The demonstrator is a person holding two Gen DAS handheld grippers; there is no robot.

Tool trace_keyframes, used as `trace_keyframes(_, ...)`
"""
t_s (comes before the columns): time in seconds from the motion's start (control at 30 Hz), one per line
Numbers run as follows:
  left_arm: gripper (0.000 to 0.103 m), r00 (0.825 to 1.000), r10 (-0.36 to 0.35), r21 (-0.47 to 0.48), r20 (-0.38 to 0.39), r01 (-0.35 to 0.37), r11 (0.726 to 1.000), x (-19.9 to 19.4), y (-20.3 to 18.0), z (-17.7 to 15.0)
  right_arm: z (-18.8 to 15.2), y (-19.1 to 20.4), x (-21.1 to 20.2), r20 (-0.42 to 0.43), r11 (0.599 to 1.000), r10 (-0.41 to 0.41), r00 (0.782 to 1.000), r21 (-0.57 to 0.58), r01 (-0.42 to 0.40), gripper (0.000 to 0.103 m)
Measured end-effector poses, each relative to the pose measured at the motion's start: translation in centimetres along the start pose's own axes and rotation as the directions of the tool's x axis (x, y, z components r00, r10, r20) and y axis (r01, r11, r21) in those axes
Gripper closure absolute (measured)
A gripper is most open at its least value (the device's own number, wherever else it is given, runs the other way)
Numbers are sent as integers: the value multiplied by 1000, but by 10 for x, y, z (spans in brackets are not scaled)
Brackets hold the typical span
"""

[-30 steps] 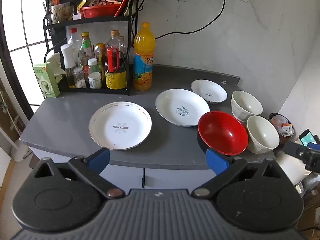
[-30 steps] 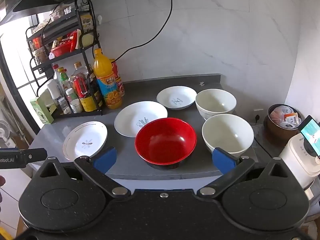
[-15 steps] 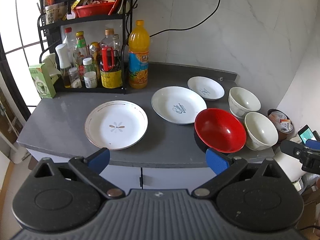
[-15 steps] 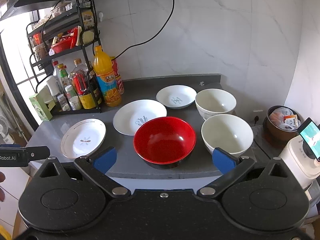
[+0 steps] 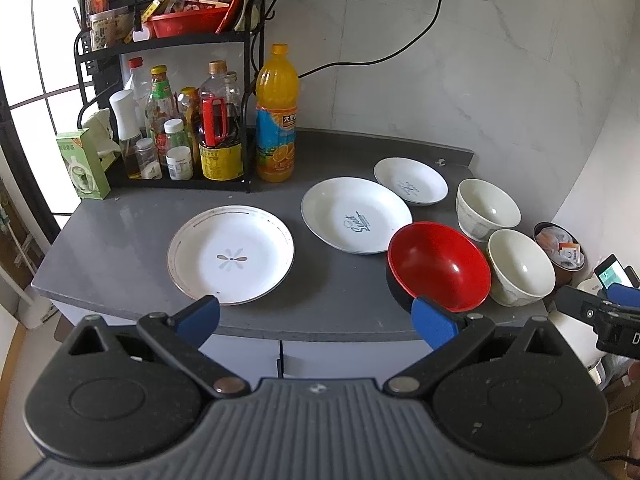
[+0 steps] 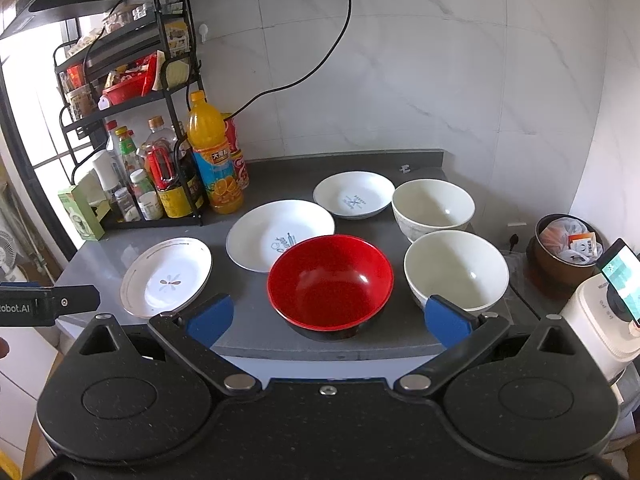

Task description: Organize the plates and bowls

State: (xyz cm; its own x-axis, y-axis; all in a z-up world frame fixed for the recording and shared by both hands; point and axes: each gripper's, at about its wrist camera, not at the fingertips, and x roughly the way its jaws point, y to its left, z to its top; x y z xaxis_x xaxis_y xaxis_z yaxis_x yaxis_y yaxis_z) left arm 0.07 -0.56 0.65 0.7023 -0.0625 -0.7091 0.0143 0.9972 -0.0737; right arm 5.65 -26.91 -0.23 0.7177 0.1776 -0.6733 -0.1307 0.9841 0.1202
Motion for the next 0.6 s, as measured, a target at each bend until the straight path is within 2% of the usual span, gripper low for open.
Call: trace_keyframes(0.6,1,1000,5,-15,1,-5,1000,-1,3,1,2,3,0,11,1000,3,1000,-12,-3,0)
